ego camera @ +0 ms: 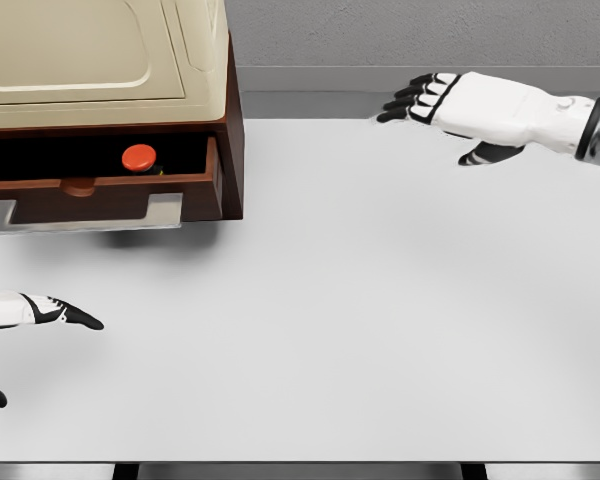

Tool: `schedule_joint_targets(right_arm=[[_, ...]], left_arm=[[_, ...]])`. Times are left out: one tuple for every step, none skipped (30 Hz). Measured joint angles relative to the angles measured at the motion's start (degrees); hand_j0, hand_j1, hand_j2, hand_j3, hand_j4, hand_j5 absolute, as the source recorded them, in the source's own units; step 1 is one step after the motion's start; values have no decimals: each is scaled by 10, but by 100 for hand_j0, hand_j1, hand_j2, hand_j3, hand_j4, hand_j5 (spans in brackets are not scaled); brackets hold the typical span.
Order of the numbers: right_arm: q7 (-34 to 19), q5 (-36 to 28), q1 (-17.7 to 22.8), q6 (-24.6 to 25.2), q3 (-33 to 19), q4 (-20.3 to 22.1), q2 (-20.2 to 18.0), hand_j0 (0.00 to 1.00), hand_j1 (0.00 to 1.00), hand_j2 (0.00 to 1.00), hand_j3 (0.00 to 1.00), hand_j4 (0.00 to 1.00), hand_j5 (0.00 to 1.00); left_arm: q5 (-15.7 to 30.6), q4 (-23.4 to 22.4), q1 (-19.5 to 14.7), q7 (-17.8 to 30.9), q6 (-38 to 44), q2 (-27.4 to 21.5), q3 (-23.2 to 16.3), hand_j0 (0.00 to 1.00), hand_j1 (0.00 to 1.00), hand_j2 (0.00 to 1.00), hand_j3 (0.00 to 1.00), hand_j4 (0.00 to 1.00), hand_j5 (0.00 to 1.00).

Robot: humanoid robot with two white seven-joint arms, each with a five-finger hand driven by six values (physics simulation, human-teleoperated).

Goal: Open the cabinet drawer with left arm, and place a switch into the drawer with right arm

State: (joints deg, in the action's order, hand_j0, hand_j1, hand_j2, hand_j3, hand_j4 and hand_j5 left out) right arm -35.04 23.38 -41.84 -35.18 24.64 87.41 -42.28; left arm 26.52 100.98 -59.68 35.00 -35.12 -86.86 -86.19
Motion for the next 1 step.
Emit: schedule_joint_targets(right_arm=[[0,0,4,0,-3,-4,-5,100,100,100,100,100,100]], left_arm=[[0,0,1,0,0,0,0,100,100,100,100,100,100]])
